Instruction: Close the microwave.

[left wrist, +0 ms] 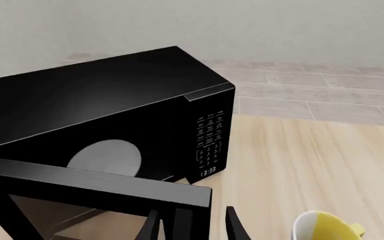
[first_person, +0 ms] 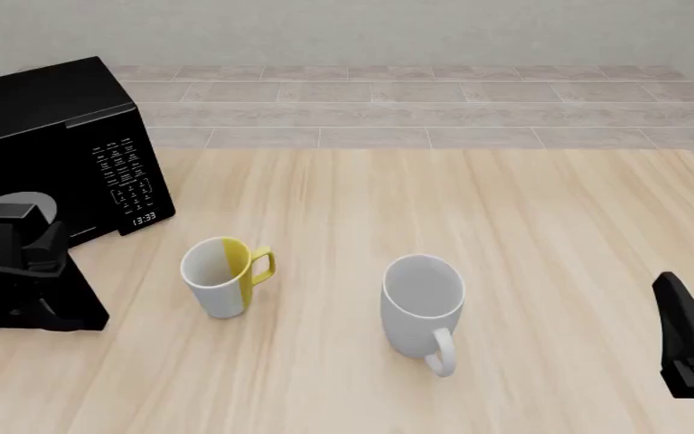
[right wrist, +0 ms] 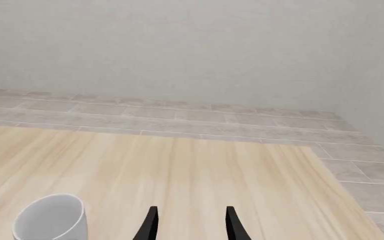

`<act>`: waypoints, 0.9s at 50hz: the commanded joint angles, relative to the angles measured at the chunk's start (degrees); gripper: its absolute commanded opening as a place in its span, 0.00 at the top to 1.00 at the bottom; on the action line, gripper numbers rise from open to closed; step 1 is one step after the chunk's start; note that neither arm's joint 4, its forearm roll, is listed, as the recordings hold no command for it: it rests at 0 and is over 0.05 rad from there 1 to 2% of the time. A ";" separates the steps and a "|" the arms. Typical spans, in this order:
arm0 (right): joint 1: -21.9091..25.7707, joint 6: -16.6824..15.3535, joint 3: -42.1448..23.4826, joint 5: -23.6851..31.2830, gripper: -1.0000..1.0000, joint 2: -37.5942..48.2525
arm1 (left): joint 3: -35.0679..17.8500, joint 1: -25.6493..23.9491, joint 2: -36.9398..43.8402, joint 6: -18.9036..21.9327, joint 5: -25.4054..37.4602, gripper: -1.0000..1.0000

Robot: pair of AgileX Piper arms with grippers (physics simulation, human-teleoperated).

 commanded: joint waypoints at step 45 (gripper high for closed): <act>1.00 -0.08 -0.24 2.94 0.00 -4.03 | -7.25 -0.75 5.90 1.10 0.62 0.00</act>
